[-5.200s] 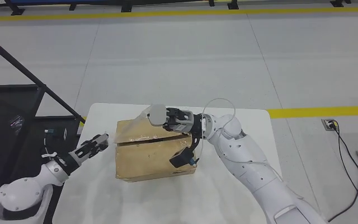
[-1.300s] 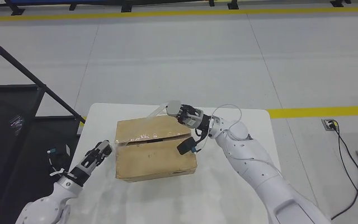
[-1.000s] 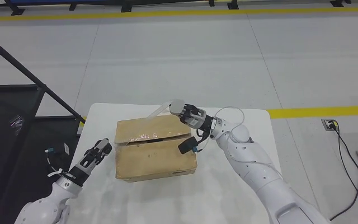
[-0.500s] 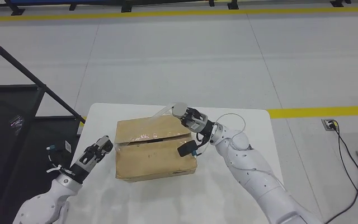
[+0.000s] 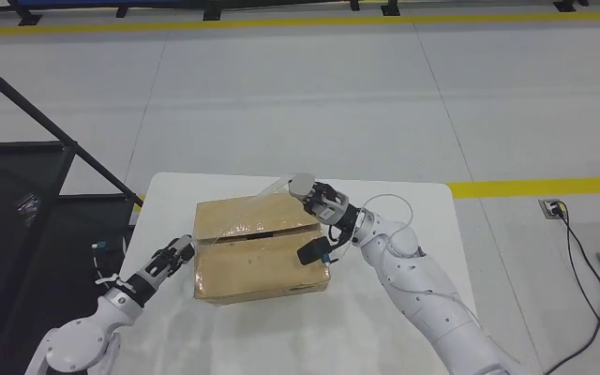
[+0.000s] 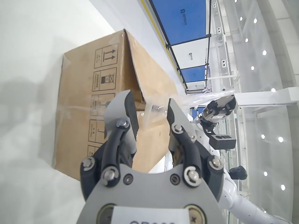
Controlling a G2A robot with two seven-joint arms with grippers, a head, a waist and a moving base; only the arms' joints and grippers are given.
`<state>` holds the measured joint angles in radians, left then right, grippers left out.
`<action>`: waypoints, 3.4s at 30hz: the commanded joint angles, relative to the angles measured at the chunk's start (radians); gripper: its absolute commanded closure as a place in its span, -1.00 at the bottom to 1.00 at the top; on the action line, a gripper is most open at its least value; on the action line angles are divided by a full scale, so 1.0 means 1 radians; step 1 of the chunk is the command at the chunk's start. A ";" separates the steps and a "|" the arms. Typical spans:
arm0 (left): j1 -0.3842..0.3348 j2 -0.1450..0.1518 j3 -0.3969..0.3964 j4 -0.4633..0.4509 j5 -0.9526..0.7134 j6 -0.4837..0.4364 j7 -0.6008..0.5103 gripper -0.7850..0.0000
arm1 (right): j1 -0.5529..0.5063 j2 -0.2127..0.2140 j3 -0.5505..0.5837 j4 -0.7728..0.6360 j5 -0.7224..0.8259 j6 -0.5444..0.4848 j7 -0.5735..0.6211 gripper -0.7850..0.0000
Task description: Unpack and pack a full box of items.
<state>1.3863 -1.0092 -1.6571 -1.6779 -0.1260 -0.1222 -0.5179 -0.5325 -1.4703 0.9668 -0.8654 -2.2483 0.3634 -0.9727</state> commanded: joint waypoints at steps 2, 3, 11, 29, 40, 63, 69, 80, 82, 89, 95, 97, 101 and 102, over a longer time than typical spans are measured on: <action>-0.009 0.000 0.004 0.002 0.023 0.002 -0.003 0.30 | -0.005 0.000 0.000 -0.008 -0.001 -0.001 0.001 1.00; -0.013 0.001 0.006 0.003 0.029 0.001 -0.006 0.36 | -0.007 0.000 -0.001 -0.011 -0.003 0.000 0.002 1.00; -0.035 0.002 0.014 0.006 0.074 0.001 -0.018 1.00 | -0.017 0.001 -0.003 -0.028 -0.008 -0.002 0.004 1.00; -0.014 0.013 -0.078 -0.047 0.062 -0.021 -0.093 1.00 | -0.079 0.016 0.027 -0.102 0.011 0.010 -0.043 1.00; -0.063 0.020 -0.068 -0.020 0.086 0.015 -0.157 1.00 | -0.199 0.037 0.051 -0.212 -0.006 -0.037 0.008 1.00; -0.125 0.035 -0.061 0.060 0.046 0.047 -0.279 1.00 | -0.311 0.063 0.087 -0.336 -0.024 -0.141 0.113 1.00; -0.159 0.038 -0.043 0.080 0.067 0.074 -0.293 1.00 | -0.339 0.067 0.090 -0.352 -0.016 -0.156 0.128 1.00; -0.190 0.043 -0.023 0.110 0.068 0.082 -0.308 -0.15 | -0.376 0.073 0.092 -0.387 -0.017 -0.166 0.155 1.00; -0.190 0.044 -0.023 0.113 0.066 0.082 -0.306 -0.37 | -0.382 0.075 0.094 -0.395 -0.019 -0.166 0.161 1.00; -0.181 0.046 -0.033 0.114 0.047 0.065 -0.289 -0.40 | -0.407 0.078 0.106 -0.427 -0.003 -0.156 0.187 1.00; -0.161 0.046 -0.045 0.099 0.011 0.021 -0.263 -0.44 | -0.427 0.077 0.102 -0.452 0.019 -0.171 0.223 1.00; -0.152 0.045 -0.052 0.091 -0.004 0.001 -0.245 -0.45 | -0.434 0.077 0.101 -0.459 0.031 -0.180 0.236 1.00; -0.126 0.041 -0.071 0.071 -0.054 -0.051 -0.186 -0.43 | -0.447 0.077 0.101 -0.473 0.044 -0.204 0.267 1.00; -0.119 0.040 -0.076 0.063 -0.070 -0.065 -0.171 -0.46 | -0.449 0.077 0.101 -0.476 0.047 -0.209 0.276 1.00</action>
<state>1.2597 -0.9679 -1.7285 -1.6080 -0.1787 -0.1742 -0.7060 -0.9795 -1.3930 1.0676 -1.3387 -2.2034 0.1584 -0.7050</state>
